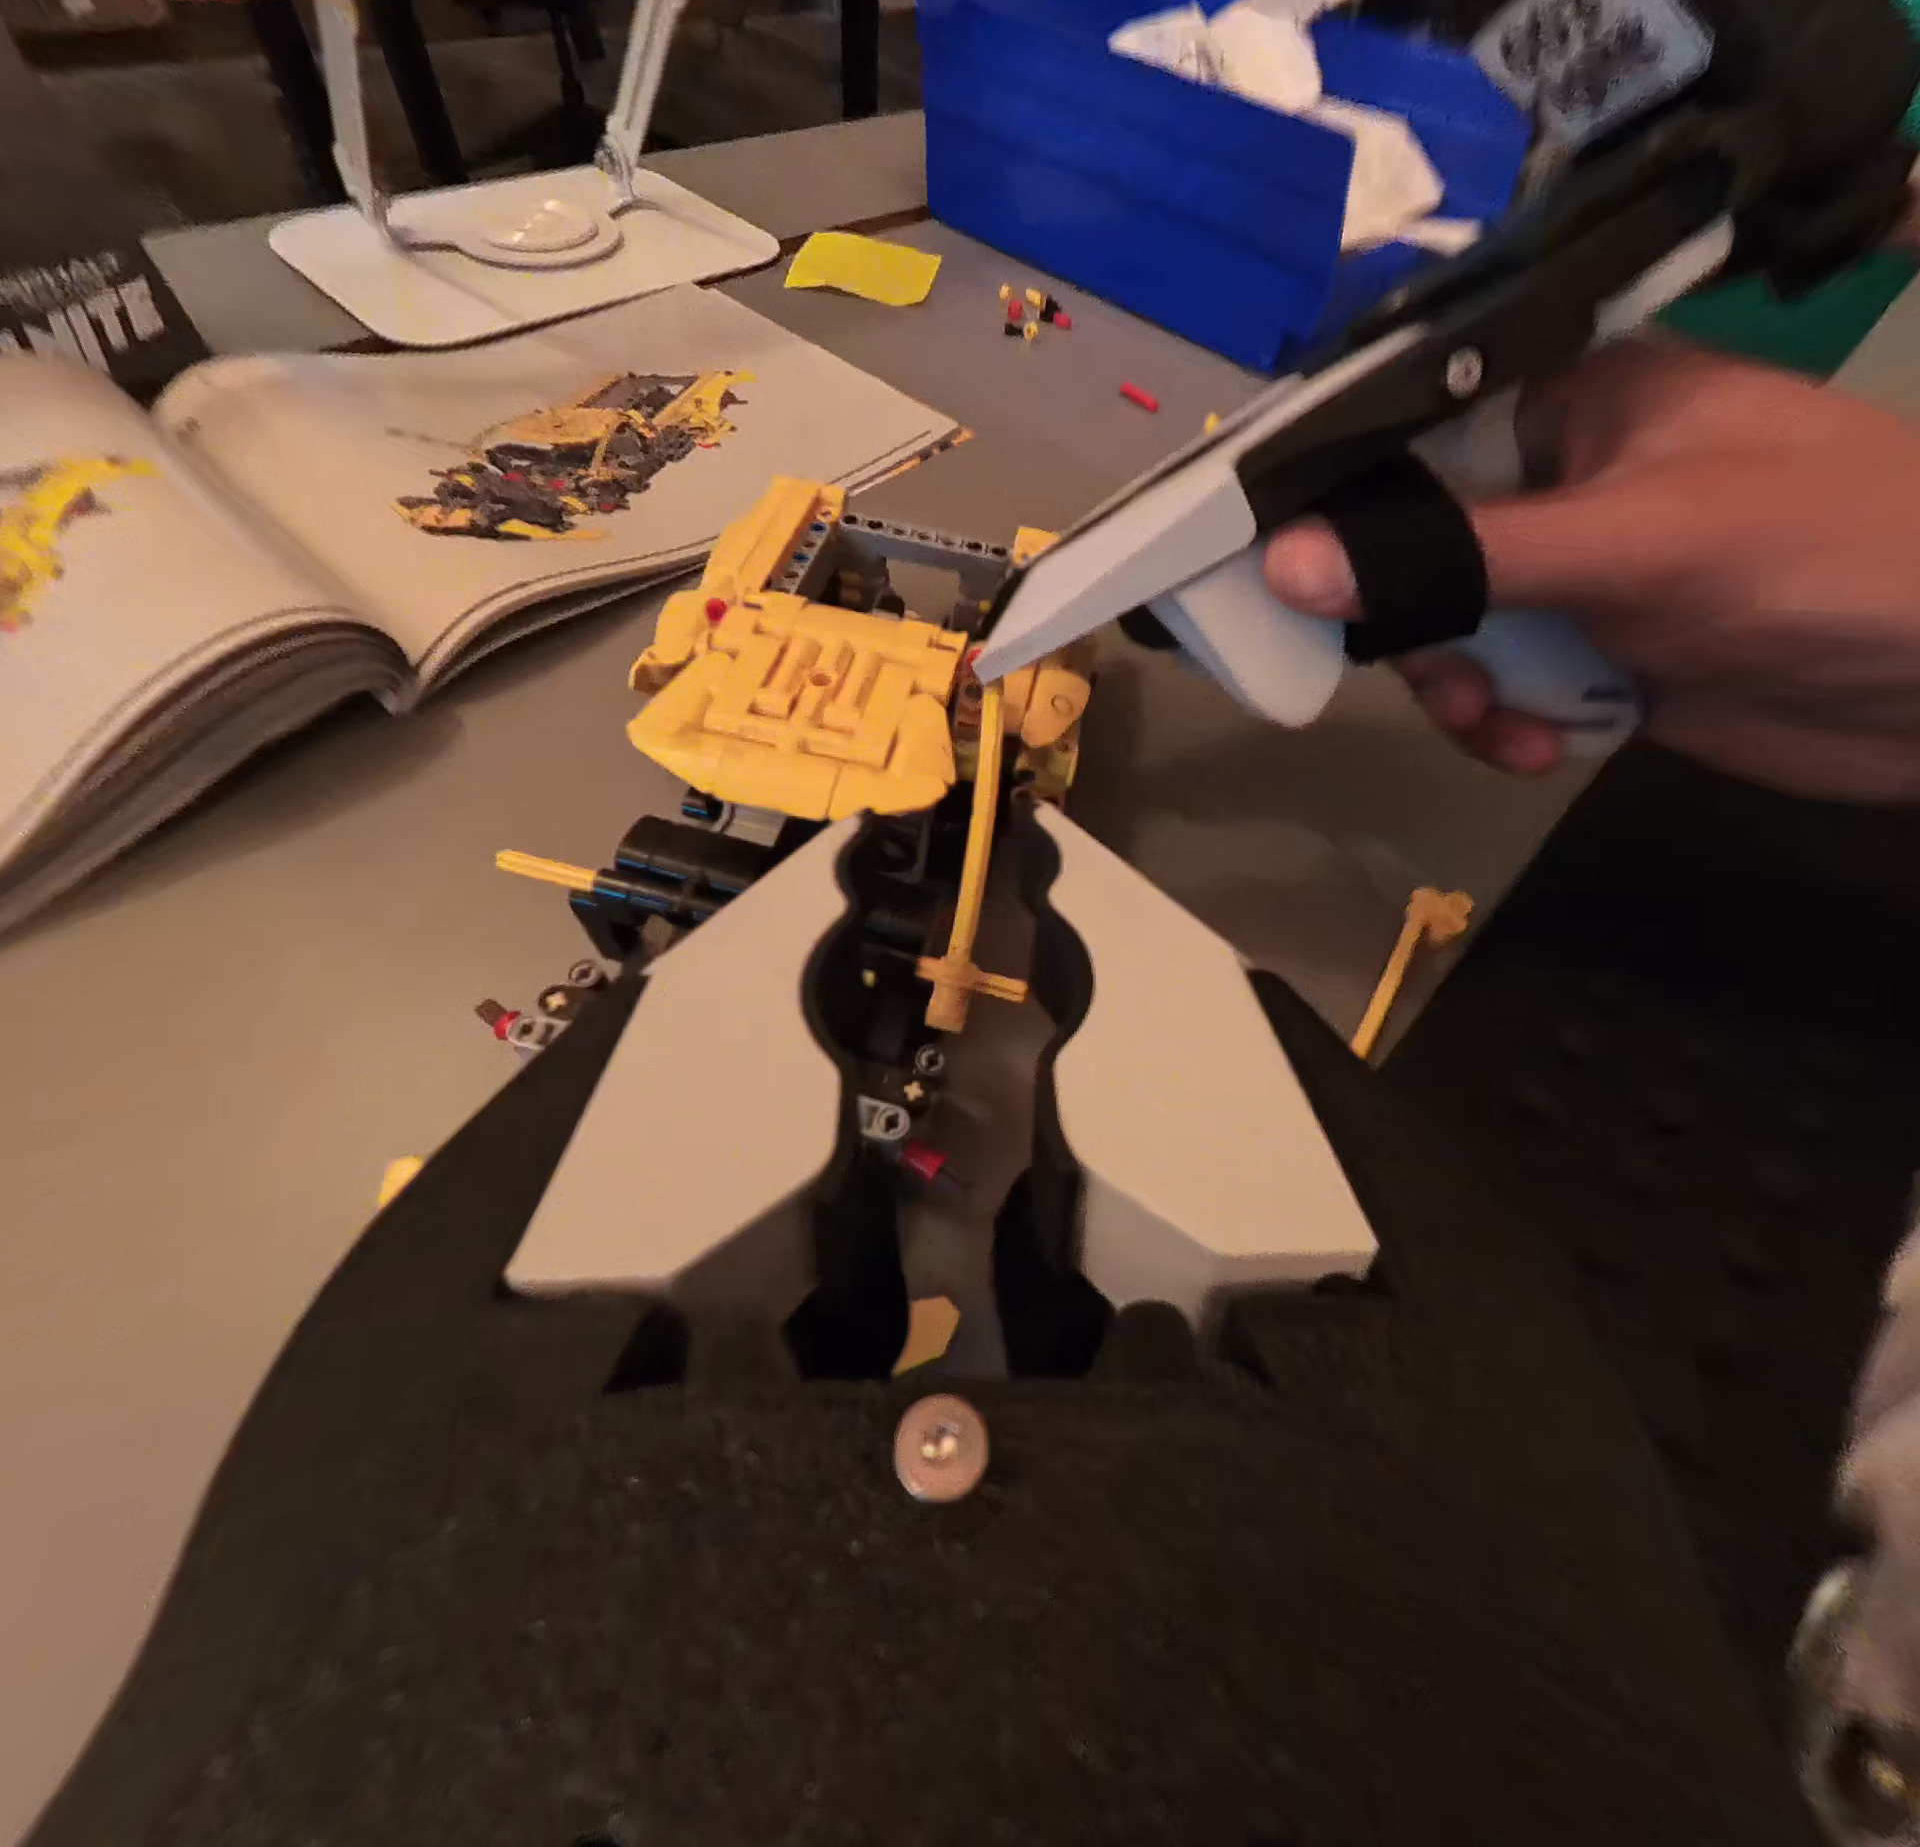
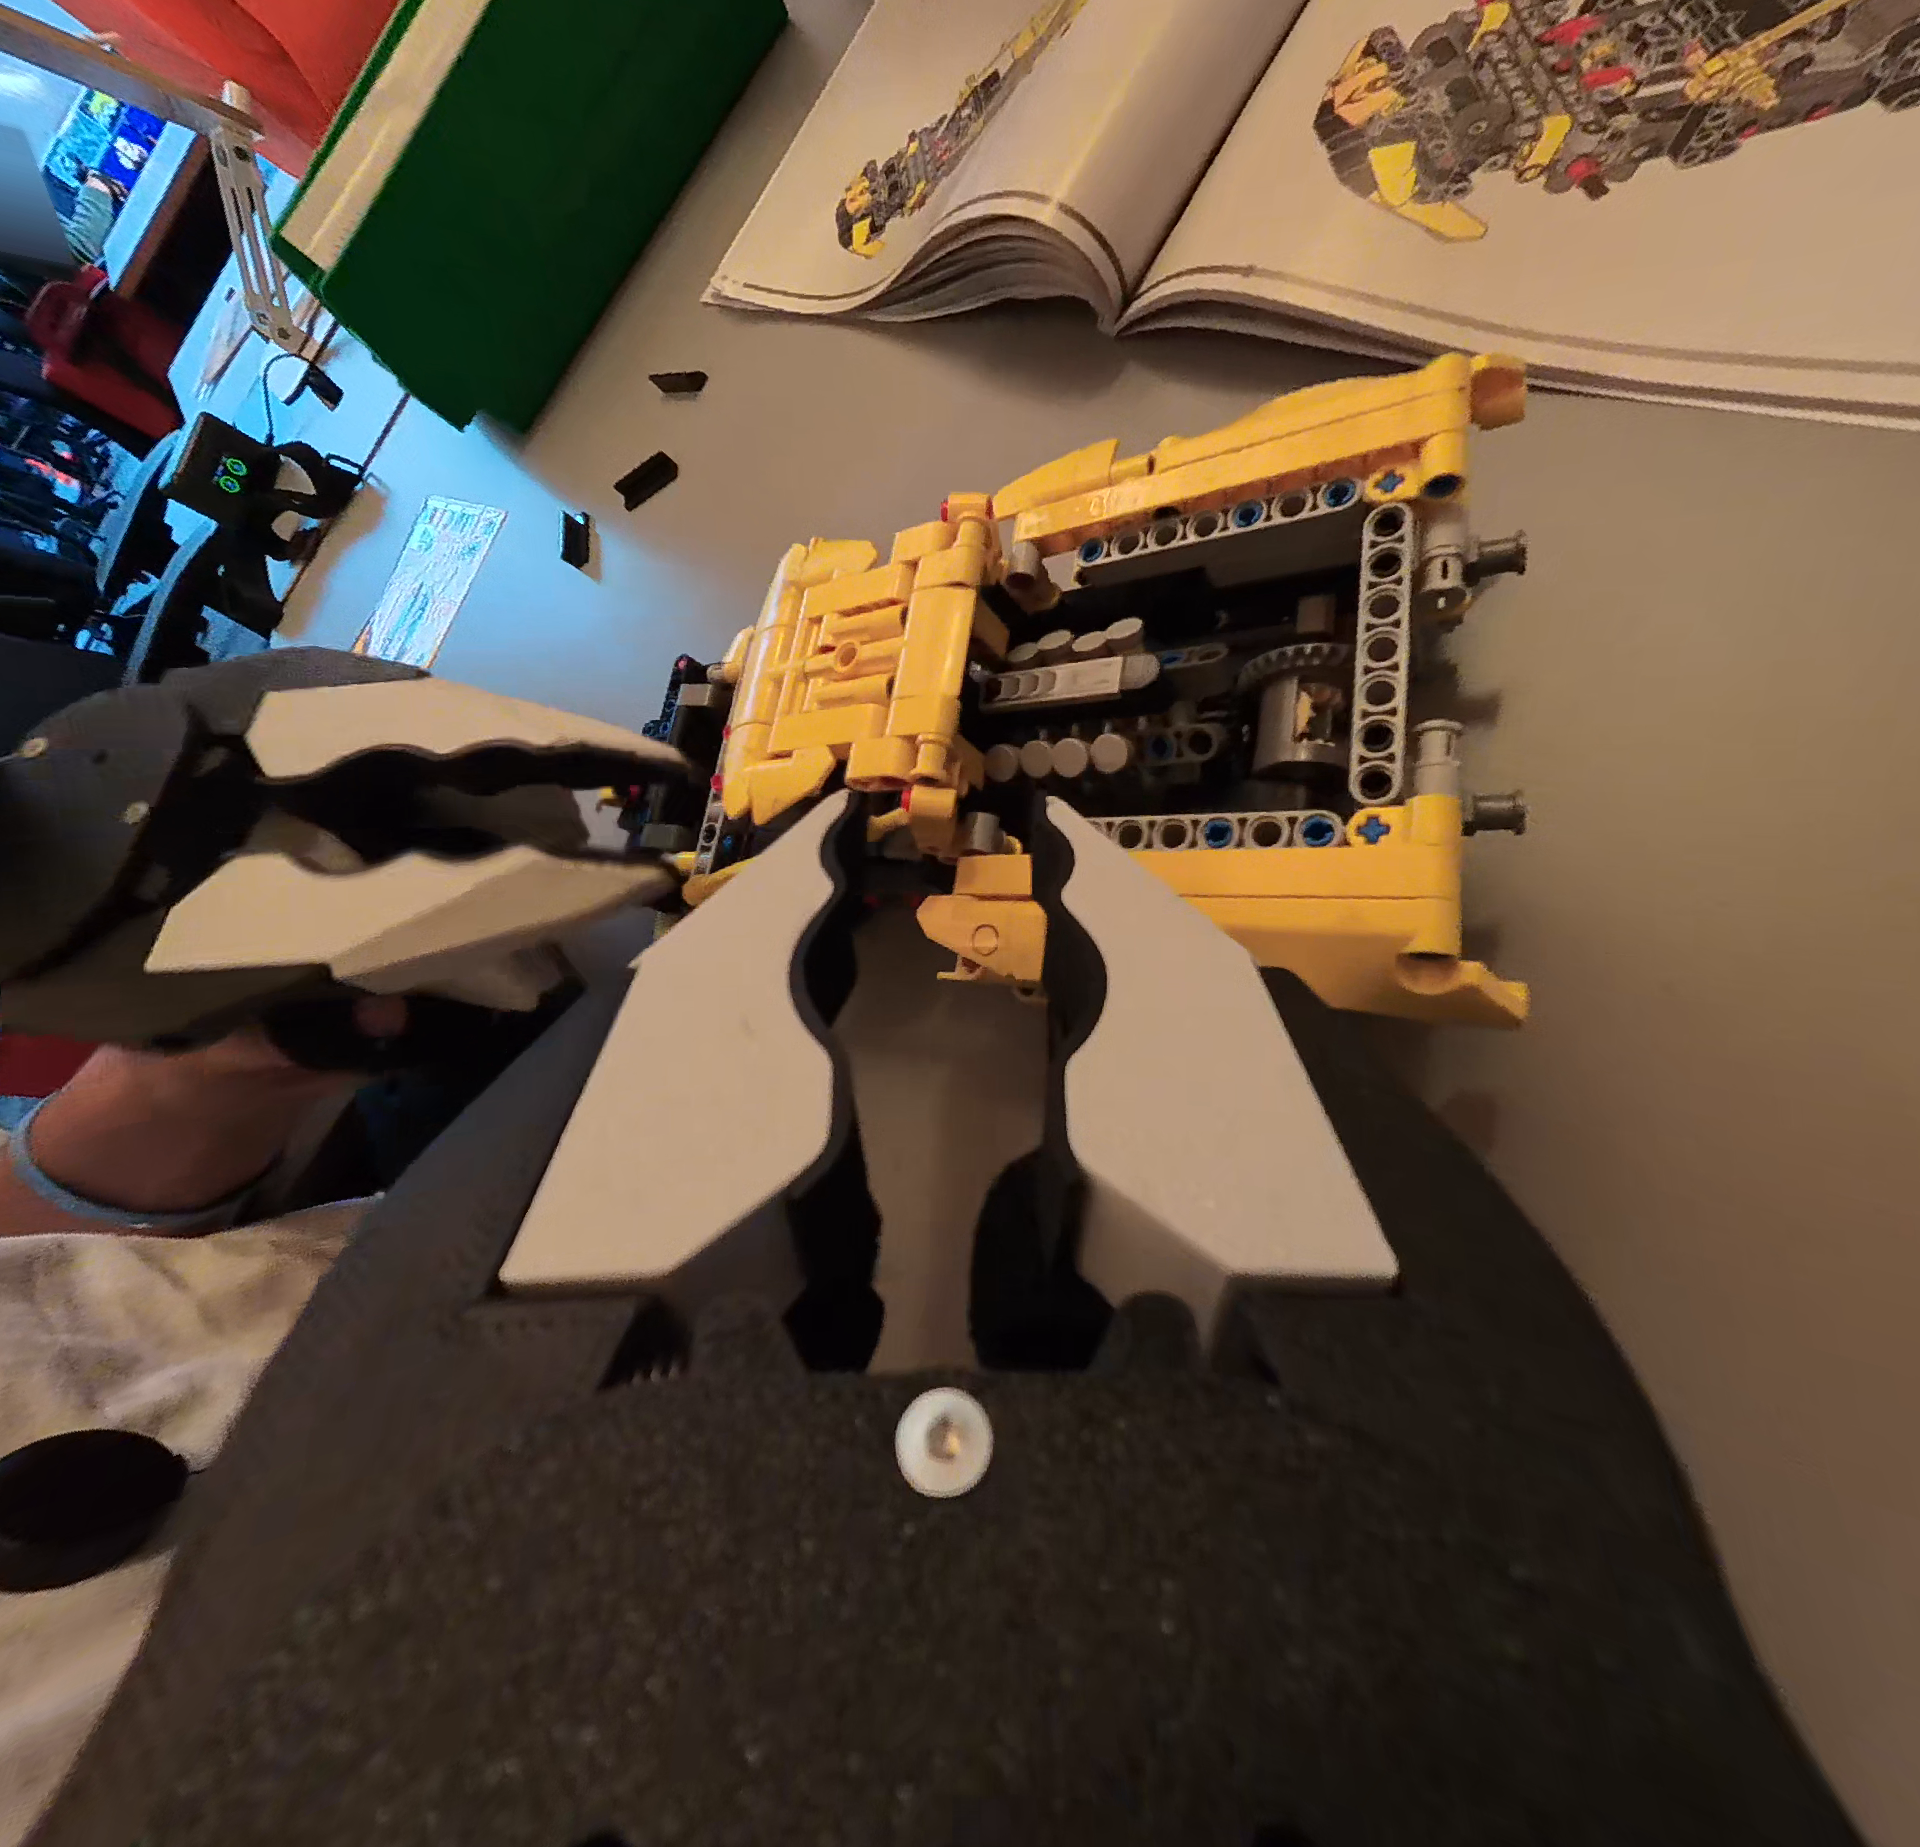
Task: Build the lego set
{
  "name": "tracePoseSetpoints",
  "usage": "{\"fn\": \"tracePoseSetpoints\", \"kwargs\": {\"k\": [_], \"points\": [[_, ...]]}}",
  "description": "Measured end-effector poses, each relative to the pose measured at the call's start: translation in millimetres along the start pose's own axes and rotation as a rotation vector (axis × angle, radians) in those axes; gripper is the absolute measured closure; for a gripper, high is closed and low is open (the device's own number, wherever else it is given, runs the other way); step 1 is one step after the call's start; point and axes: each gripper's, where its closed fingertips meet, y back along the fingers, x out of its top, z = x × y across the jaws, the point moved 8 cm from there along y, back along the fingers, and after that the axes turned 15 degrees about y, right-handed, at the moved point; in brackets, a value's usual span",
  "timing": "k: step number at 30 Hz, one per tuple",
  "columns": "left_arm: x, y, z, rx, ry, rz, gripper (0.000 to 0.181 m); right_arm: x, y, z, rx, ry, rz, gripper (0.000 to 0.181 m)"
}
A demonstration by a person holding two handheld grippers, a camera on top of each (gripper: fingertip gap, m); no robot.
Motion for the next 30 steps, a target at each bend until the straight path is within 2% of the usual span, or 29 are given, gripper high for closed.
{"fn": "tracePoseSetpoints", "kwargs": {"k": [5,8,11,15,17,20,23,26,30], "points": [[-8.1,-13.0,16.9,0.234,-0.383,-0.013,0.143,-0.7,-3.3,-5.7,0.005,0.036,-0.041,0.153],[-15.3,-25.8,29.7,0.309,-0.601,-0.017,0.143,-0.9,-4.9,-9.8,-0.004,0.047,-0.033,0.153],[-19.2,-31.8,36.7,0.36,-0.721,-0.007,0.143,1.7,3.7,-8.0,-0.004,0.047,-0.004,0.155],[-21.2,-29.5,31.7,0.403,-0.686,-0.01,0.143,1.9,13.1,6.1,0.031,0.101,0.017,0.145],[-19.8,-26.0,28.2,0.408,-0.643,-0.011,0.143,-1.5,13.9,14.0,0.089,0.174,-0.03,0.139],[-18.8,-21.5,16.9,0.454,-0.629,-0.036,0.143,3.5,23.4,18.0,0.101,0.318,0.015,0.133],[-19.0,-14.9,4.8,0.485,-0.615,-0.056,0.143,0.7,21.1,13.3,0.11,0.492,-0.046,0.128],[-20.0,-5.2,-9.7,0.523,-0.616,-0.069,0.143,-3.0,13.2,7.2,0.049,0.615,-0.107,0.128],[-17.7,17.7,-17.4,0.492,-0.546,-0.042,0.144,-5.1,15.0,-15.9,0.043,0.595,-0.023,0.127]]}}
